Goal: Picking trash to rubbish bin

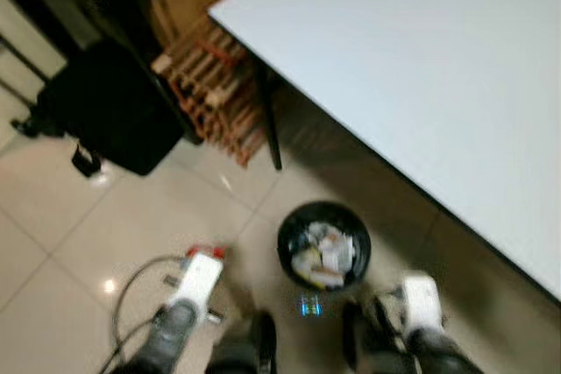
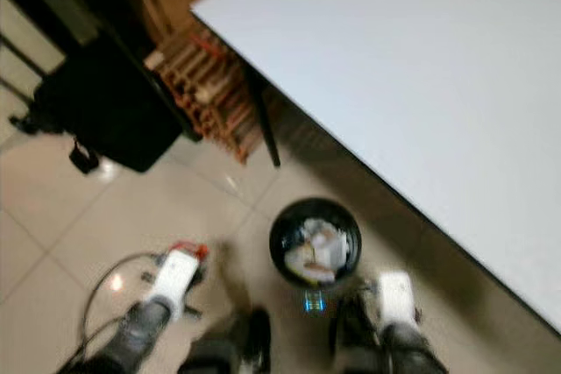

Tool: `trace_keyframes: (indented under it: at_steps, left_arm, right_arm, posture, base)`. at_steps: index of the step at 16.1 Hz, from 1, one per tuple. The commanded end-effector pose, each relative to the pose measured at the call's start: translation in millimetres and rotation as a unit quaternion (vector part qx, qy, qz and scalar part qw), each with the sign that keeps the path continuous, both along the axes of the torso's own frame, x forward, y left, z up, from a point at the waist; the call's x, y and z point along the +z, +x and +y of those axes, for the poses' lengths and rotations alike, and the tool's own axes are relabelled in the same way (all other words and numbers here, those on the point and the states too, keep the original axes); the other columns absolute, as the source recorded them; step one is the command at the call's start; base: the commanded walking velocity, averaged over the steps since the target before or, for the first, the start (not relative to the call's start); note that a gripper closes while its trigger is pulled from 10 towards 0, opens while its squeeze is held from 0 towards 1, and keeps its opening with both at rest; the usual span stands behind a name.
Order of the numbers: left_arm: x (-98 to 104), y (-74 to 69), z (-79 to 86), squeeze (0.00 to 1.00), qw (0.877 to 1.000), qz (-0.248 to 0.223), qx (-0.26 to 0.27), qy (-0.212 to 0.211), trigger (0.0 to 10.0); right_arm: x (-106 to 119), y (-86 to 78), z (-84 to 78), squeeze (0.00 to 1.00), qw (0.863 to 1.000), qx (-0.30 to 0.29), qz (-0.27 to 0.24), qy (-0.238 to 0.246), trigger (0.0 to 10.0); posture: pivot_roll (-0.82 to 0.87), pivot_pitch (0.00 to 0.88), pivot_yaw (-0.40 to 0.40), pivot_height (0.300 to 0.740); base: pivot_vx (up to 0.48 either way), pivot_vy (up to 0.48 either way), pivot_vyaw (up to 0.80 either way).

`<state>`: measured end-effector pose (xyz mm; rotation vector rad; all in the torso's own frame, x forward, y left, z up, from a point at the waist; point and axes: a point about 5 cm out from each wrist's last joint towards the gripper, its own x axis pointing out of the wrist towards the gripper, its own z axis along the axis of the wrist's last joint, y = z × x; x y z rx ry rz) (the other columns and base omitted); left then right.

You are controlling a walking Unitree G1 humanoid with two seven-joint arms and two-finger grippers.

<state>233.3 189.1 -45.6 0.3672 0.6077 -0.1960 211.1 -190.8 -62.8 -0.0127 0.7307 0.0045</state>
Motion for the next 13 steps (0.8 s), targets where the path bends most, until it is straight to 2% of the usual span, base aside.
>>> trace_keyframes:
  at_steps: [1,2,9,13]
  left_arm:
    - [-8,-11.5,2.2,0.0,1.0,0.026,0.005,0.001,10.0]
    - [-8,-11.5,0.7,0.0,1.0,0.026,0.002,-0.004,10.0]
    - [-9,-11.9,-0.8,0.0,0.999,0.028,0.009,-0.016,10.0]
    - [-3,0.7,-13.4,0.0,0.999,0.027,-0.018,-0.02,10.0]
  right_arm:
    - [-11,-17.0,1.2,0.0,0.999,0.0,0.036,0.006,10.0]
    - [-11,-17.0,1.4,0.0,0.999,0.003,0.037,0.005,10.0]
    - [-11,-17.1,1.2,0.0,0.999,0.0,0.038,0.002,10.0]
    - [-11,-16.0,3.3,0.0,0.999,0.005,0.037,-0.001,10.0]
  posture:
    - [0.04,0.346,0.141,0.74]
    - [0.04,0.346,0.141,0.74]
    - [0.05,0.357,0.139,0.74]
    - [0.04,0.373,0.137,0.74]
  base:
    - [0.319,0.0,-0.8]
    - [0.0,0.0,-0.75]
    - [0.0,0.0,0.0]
    - [0.0,0.0,0.0]
